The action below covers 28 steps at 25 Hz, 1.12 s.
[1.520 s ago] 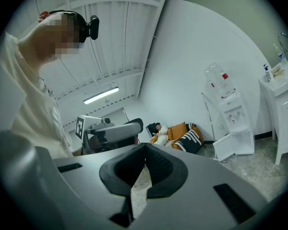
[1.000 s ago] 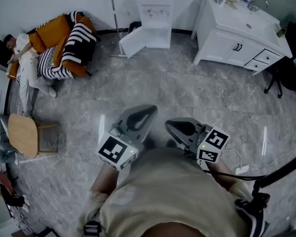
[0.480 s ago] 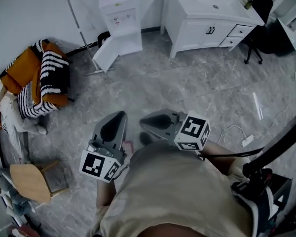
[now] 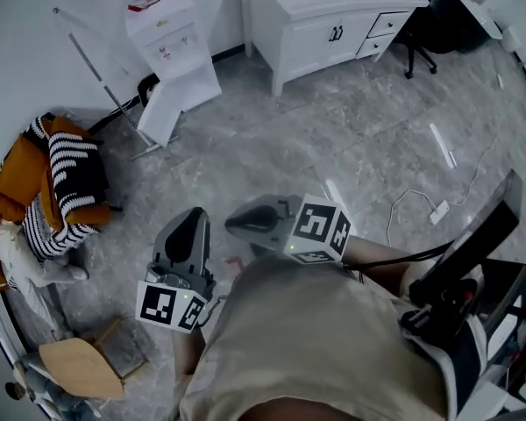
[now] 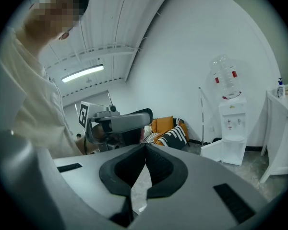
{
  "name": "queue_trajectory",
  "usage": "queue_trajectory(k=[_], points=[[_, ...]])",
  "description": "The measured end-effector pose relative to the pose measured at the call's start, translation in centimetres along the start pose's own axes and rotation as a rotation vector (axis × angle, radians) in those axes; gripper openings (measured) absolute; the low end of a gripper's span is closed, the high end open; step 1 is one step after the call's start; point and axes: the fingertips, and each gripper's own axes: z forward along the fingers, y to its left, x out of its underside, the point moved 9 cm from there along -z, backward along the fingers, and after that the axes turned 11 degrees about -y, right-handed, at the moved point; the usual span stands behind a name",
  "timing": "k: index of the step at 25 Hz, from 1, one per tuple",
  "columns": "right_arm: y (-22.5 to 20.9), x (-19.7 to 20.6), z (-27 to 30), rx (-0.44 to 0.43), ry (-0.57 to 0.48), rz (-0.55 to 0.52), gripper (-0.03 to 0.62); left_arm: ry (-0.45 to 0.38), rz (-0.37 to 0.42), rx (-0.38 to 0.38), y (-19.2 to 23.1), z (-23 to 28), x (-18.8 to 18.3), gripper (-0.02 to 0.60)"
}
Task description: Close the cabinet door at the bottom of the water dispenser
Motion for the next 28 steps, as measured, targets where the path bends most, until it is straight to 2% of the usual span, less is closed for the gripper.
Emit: queue_trajectory(k=[8, 13, 20, 28], points=[[-3.9, 0.1, -4.2, -0.062, 0.005, 0.007, 0.015, 0.011, 0.018, -0.006, -3.1, 6.4, 1.4, -0.005], [-9.3, -2.8, -3.0, -0.062, -0.032, 0.029, 0.015, 0.019, 0.044, 0.024, 0.0, 11.3, 0.2, -0.005], [-15.3, -5.6, -4.7, -0.106, -0.040, 0.038, 0.015, 0.007, 0.087, 0.003, 0.2, 17.6, -1.0, -0.005], [-20.7, -7.9, -7.6, -0.149, -0.048, 0.024, 0.015, 0.044, 0.118, -0.059, -1.4, 23.7, -0.9, -0.005]])
